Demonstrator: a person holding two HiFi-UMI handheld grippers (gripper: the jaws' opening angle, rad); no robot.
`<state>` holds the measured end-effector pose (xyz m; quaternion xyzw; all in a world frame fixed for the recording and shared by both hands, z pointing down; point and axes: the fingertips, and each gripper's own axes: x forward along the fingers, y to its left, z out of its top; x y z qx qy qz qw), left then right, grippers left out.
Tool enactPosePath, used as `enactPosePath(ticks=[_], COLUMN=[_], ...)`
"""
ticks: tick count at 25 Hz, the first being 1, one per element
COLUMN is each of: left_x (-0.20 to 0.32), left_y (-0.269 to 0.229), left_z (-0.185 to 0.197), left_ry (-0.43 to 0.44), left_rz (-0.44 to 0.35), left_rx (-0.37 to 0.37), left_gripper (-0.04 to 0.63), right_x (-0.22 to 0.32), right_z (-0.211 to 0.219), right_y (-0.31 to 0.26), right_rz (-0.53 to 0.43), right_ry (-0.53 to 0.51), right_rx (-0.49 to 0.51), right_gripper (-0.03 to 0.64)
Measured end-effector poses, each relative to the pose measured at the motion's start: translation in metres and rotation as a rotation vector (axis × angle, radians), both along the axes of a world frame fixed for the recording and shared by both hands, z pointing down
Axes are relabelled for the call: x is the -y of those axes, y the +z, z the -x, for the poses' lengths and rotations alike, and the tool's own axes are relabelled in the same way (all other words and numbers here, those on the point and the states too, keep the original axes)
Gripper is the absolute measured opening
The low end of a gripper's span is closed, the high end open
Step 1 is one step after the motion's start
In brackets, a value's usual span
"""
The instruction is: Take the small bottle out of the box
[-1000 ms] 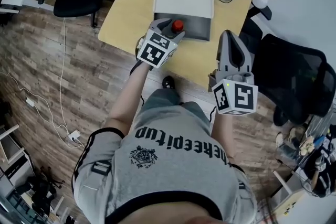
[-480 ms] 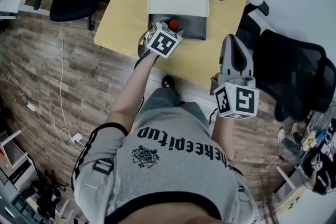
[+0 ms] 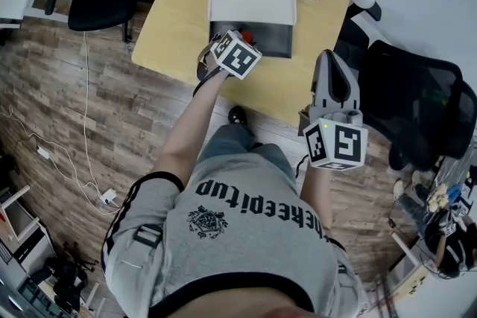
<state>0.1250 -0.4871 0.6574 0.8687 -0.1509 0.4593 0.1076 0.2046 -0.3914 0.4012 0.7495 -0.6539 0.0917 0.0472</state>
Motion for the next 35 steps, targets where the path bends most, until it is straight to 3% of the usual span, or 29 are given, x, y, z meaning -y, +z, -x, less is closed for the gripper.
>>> enactPosePath(ticks=[10, 16, 27, 35], left_x=[0.011, 0.008, -0.019, -0.051], left_y=[-0.008, -0.027, -0.086, -0.134], left_z=[-0.003, -0.001, 0.018, 0.038], left_ry=[0.002, -0.042, -0.126, -0.191], left_rz=[-0.092, -0.059, -0.105, -0.136], left_rx=[-0.007, -0.094, -0.247, -0.316], left_gripper=[0.222, 0.222, 0.222, 0.222], right_x=[-0.002, -0.006, -0.019, -0.036], right_z=[-0.006, -0.002, 0.017, 0.038], right_y=[0.001, -0.001, -0.016, -0.027], right_rz=[0.002, -0.009, -0.048, -0.069], right_ry=[0.001, -0.012, -0.081, -0.158], right_rx=[-0.010, -0.005, 0.001, 0.002], right_gripper=[0.001, 0.002, 0.002, 0.002])
